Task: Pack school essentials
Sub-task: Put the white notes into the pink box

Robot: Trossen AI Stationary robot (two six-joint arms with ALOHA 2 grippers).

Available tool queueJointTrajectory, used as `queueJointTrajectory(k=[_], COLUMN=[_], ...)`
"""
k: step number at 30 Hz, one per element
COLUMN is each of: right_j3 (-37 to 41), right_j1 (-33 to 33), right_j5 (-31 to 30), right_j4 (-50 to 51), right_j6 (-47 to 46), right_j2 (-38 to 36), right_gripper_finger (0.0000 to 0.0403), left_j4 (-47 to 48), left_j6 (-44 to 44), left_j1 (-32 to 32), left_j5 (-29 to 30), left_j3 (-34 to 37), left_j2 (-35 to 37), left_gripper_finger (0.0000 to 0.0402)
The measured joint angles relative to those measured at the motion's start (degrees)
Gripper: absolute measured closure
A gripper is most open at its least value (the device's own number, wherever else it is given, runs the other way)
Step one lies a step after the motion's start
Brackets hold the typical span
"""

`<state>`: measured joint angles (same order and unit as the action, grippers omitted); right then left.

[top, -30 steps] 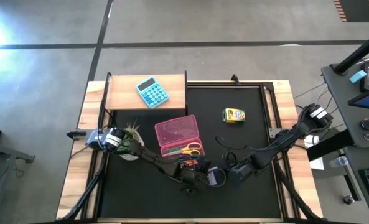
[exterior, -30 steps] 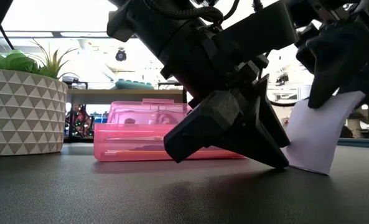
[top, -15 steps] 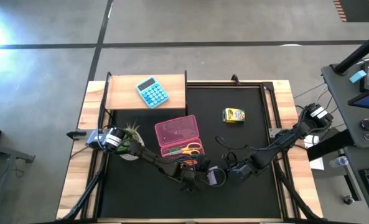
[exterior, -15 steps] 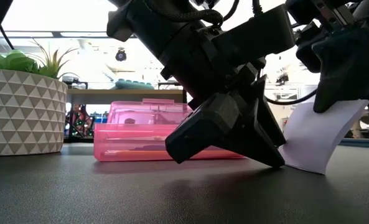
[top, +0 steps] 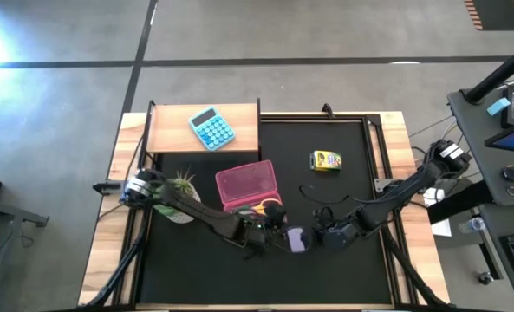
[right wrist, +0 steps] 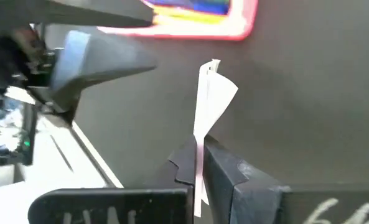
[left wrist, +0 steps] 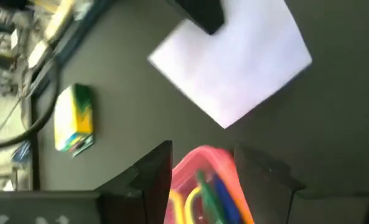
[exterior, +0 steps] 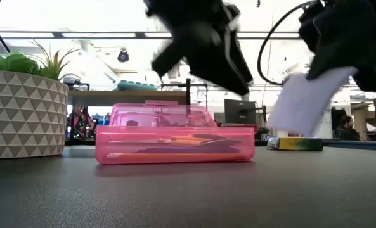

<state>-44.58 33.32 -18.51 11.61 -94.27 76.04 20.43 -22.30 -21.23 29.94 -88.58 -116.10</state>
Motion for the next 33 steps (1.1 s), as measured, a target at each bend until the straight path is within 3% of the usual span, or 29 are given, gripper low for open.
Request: queueJointTrajectory(k=[8, 18, 27, 33], right_j3=[0.00, 0.00, -0.02, -3.32], right_j1=[-3.28, -12.69, -19.26, -22.09], right_j5=[-6.26, -5.45, 1.32, 6.67], right_j4=[-1.18, -12.29, -27.64, -35.90], right_j6=[6.69, 19.94, 24.57, 25.32], right_j2=[-3.98, -1.99, 6.68, 15.40], right_gripper_finger=[0.0394, 0.0394, 0.0394, 0.0394], left_j4=[7.69, 7.60, 7.61, 9.94], left_j6=[15.28, 20.57, 20.53, 20.47], left_j1=[-0.03, -1.10, -2.21, -2.16], left_j5=[1.16, 2.57, 3.05, 7.13], left_j3=[0.37, 0.87, 0.87, 0.85], left_j2=[11.79, 23.34, 29.36, 30.97], left_gripper_finger=[0.0244, 0.0244, 0.0244, 0.0244])
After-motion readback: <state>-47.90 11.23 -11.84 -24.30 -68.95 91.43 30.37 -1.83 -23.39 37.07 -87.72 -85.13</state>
